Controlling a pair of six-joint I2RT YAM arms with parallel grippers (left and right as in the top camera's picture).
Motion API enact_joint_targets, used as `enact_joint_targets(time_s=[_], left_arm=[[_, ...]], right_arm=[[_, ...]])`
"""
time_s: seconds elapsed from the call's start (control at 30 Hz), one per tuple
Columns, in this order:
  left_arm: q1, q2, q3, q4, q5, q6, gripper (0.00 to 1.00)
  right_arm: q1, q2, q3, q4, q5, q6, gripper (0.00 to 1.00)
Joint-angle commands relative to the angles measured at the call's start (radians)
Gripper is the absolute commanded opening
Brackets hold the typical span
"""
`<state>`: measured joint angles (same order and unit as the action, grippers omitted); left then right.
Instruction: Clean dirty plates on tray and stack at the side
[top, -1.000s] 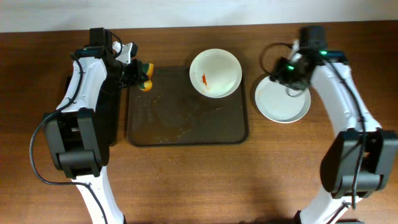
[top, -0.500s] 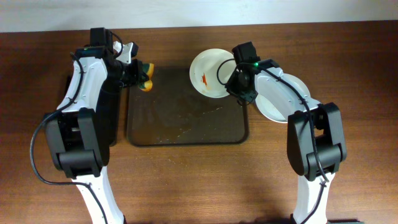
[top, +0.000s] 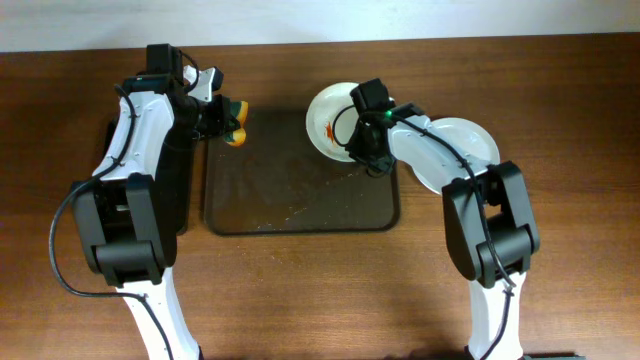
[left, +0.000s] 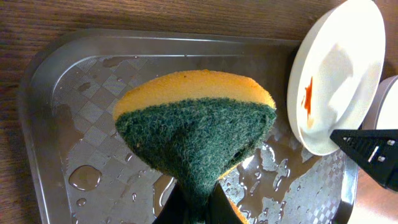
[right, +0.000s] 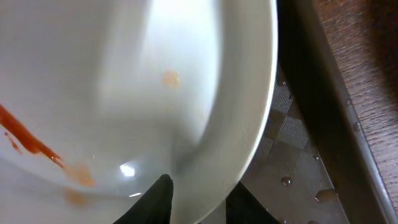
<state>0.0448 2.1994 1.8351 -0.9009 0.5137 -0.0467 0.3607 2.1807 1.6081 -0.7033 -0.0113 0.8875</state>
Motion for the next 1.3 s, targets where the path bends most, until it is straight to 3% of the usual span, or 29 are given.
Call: enact_joint_targets(time_s=[0.0, 0.07, 0.2, 0.33, 0.43, 0.47, 0.53, 0.73, 0.9, 1.1, 1.27], left_arm=[[-0.004, -0.004, 0.018, 0.002, -0.007, -0.006, 0.00], [-0.004, -0.004, 0.018, -0.003, -0.007, -0.006, 0.00], [-0.005, -0.004, 0.018, -0.006, -0.015, -0.006, 0.01], [-0.008, -0.004, 0.018, -0.010, -0.018, -0.006, 0.01], [-0.008, -0.004, 0.018, -0.020, -0.026, -0.006, 0.01], [-0.008, -0.004, 0.018, -0.021, -0.037, -0.006, 0.01], [-0.010, -0.004, 0.018, -0.021, -0.040, -0.006, 0.00], [-0.011, -0.004, 0.018, -0.028, -0.040, -0.006, 0.01], [-0.012, -0.004, 0.018, -0.050, -0.040, -0.006, 0.01], [-0.010, -0.004, 0.018, -0.055, -0.051, -0.006, 0.01], [-0.010, -0.004, 0.018, -0.055, -0.074, -0.006, 0.01]], right_arm=[[-0.001, 0.006, 0.012, -0.003, 0.003, 0.012, 0.23], [0.003, 0.006, 0.012, -0.028, -0.067, 0.009, 0.04], [0.066, 0.005, 0.012, -0.098, -0.204, -0.056, 0.04], [0.150, 0.003, 0.027, -0.124, -0.204, -0.118, 0.06], [0.140, 0.003, 0.161, -0.204, -0.217, -0.345, 0.43], [0.128, 0.003, 0.236, -0.248, -0.213, -0.440, 0.61], [0.102, 0.003, 0.363, -0.300, -0.200, -0.577, 0.70], [0.129, 0.057, 0.406, -0.164, -0.228, -0.962, 0.72], [0.183, 0.164, 0.406, -0.100, -0.214, -0.976, 0.68], [0.187, 0.229, 0.406, -0.103, -0.213, -0.871, 0.65], [0.187, 0.225, 0.452, -0.086, -0.214, -0.964, 0.61]])
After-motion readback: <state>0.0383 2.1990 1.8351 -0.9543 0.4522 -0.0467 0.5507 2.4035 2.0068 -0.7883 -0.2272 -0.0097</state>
